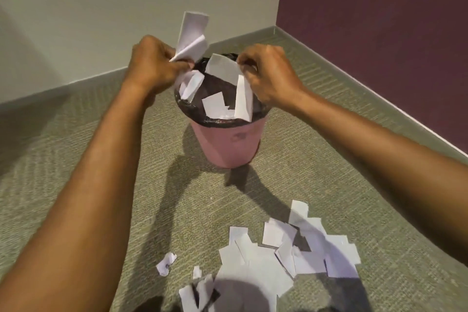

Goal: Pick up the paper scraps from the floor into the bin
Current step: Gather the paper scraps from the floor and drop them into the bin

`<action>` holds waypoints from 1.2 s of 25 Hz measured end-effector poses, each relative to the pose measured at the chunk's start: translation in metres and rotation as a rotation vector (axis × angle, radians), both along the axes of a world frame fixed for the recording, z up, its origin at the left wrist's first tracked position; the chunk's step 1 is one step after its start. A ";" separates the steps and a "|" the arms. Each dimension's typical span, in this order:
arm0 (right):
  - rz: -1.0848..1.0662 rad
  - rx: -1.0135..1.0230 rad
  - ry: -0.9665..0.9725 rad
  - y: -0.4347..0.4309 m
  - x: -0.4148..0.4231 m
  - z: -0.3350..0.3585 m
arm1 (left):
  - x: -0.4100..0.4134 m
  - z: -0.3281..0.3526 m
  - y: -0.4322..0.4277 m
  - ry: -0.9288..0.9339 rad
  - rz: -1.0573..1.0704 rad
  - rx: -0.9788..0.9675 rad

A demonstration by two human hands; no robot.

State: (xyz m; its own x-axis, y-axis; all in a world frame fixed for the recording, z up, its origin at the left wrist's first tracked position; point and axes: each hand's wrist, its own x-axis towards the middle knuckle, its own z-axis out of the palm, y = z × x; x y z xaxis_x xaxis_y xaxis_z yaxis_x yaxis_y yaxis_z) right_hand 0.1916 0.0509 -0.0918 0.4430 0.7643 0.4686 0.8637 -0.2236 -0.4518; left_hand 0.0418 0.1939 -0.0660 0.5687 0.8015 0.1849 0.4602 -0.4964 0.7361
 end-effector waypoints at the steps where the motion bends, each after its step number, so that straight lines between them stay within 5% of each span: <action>1: -0.042 -0.005 0.002 0.008 0.009 -0.001 | 0.014 -0.001 0.005 0.003 -0.003 0.013; 5: -0.199 -0.050 0.063 0.033 0.038 -0.018 | 0.064 -0.017 0.020 0.126 0.031 0.019; 10: -0.076 -0.264 0.109 0.033 0.038 -0.039 | 0.079 -0.038 0.011 0.447 -0.171 0.042; 15: -0.038 -0.227 0.150 0.031 0.036 -0.049 | 0.063 -0.052 0.009 0.331 -0.175 0.129; 23: 0.107 -0.217 0.120 0.002 0.009 -0.045 | -0.008 -0.117 -0.048 0.070 -0.058 -0.023; 26: 0.192 -0.302 0.196 -0.044 -0.023 -0.073 | -0.044 -0.186 -0.091 0.237 -0.167 -0.175; 30: 0.139 -0.472 -0.042 -0.118 -0.062 -0.161 | -0.086 -0.262 -0.163 0.561 -0.320 -0.071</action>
